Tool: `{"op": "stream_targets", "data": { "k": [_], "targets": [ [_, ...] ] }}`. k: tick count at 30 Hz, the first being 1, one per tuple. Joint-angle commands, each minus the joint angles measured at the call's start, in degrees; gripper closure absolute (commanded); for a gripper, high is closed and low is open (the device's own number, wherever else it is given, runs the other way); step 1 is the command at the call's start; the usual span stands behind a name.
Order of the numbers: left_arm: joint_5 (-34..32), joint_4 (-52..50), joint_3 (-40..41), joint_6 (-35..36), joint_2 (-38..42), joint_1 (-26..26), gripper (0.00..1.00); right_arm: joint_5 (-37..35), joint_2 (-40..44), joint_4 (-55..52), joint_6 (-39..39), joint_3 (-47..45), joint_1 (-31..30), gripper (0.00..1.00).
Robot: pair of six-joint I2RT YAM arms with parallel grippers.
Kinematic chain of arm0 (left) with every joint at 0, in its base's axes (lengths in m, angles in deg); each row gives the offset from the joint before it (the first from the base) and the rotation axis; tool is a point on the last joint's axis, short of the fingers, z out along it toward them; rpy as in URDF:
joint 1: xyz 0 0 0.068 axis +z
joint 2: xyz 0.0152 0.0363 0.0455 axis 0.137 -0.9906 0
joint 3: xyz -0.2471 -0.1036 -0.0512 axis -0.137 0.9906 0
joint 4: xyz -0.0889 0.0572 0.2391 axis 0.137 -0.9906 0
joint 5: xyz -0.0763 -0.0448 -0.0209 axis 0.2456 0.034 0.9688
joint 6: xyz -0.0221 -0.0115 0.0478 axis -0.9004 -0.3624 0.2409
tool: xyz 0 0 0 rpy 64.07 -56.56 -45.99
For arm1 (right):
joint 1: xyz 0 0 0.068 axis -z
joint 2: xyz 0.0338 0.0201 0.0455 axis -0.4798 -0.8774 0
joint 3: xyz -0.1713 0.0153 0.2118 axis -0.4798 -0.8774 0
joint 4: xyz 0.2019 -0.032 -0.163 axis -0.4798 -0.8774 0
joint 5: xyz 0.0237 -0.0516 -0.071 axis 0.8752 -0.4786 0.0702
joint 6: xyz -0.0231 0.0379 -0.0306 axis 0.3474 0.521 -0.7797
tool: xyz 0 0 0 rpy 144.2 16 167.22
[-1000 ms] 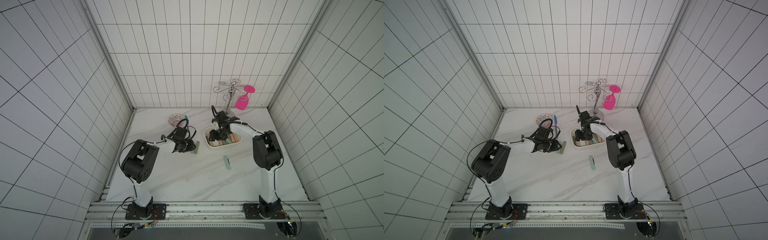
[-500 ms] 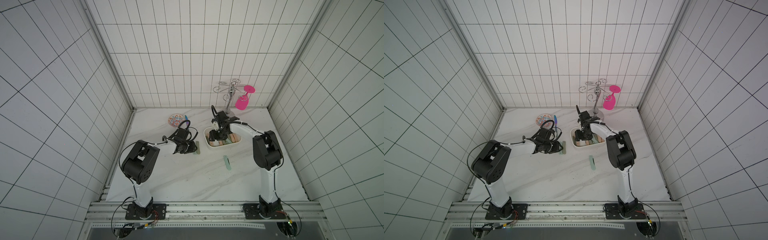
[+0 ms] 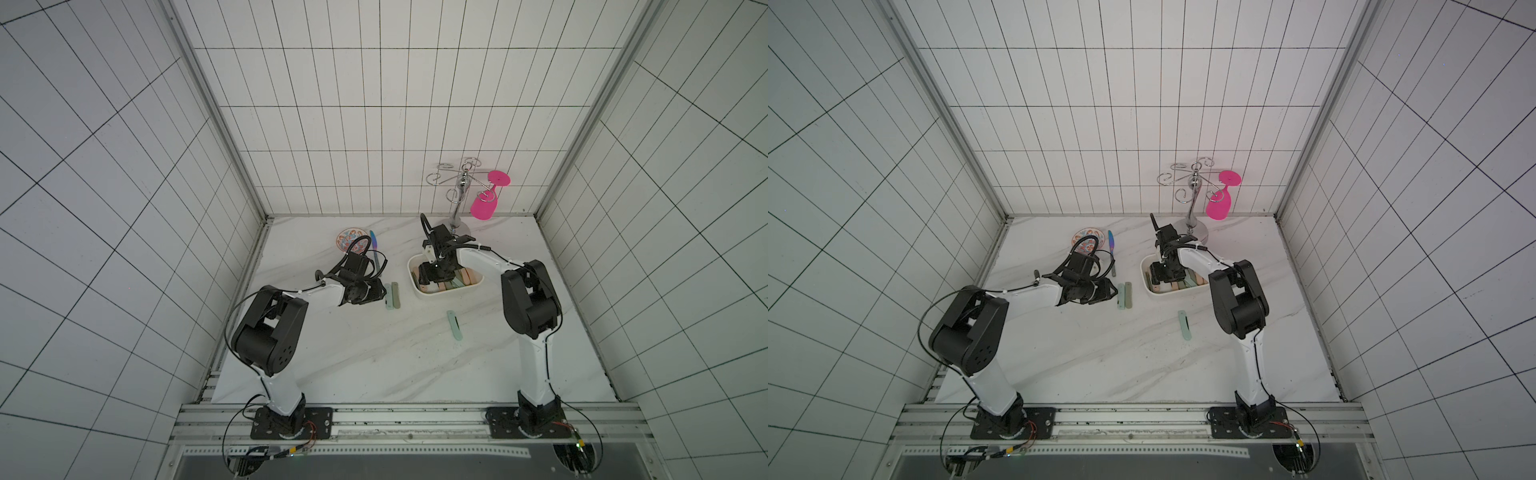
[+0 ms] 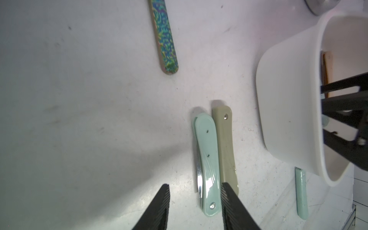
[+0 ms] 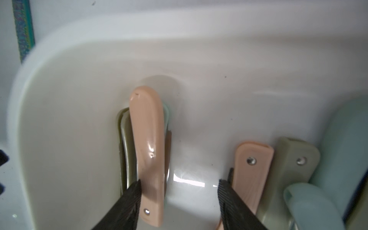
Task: Take the fruit knife out of the storage box
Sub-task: Pick up the fruit knife from the storage box.
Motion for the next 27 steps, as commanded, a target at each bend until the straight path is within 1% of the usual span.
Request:
{"op": "stream_targets", "data": {
  "k": [1,6,9,12,15,16,18,20,22,27],
  "targets": [
    [-0.4,0.3,-1.9,0.8,2.8,1.1,0.53,-1.3,-2.2,0.4,-1.3,2.7,-1.0,0.38],
    [0.5,-0.6,-3.7,1.3,3.6,1.6,0.52,-0.5,-3.8,1.2,-0.8,3.7,-1.9,0.41],
    [0.8,-1.0,-4.3,1.4,4.4,1.9,0.50,-1.8,-4.3,1.2,-0.5,3.0,-2.0,0.48],
    [1.1,-1.0,-4.5,1.5,5.0,2.2,0.48,-3.3,-4.0,1.2,0.1,1.6,-1.7,0.60],
    [1.6,-1.0,-4.9,1.5,5.0,2.5,0.48,-3.4,-3.4,1.3,0.7,0.6,-1.2,0.77],
    [1.7,-1.0,-5.0,1.5,5.0,2.5,0.48,-3.5,-3.0,1.4,0.8,0.5,-1.0,0.80],
    [2.4,-0.8,-5.0,1.3,5.1,2.5,0.48,-3.9,-1.9,1.4,0.8,0.2,-0.9,0.83],
    [2.7,-0.5,-5.0,1.2,5.4,2.5,0.48,-4.0,-0.9,1.5,0.8,0.2,-0.8,0.94],
    [3.0,-0.2,-5.1,1.2,5.7,2.5,0.48,-3.7,0.1,1.5,1.0,0.2,-0.5,0.99],
    [4.7,0.7,-5.2,0.9,6.2,2.4,0.48,-3.2,2.5,1.5,1.1,0.2,-0.5,1.00]
  ]
}}
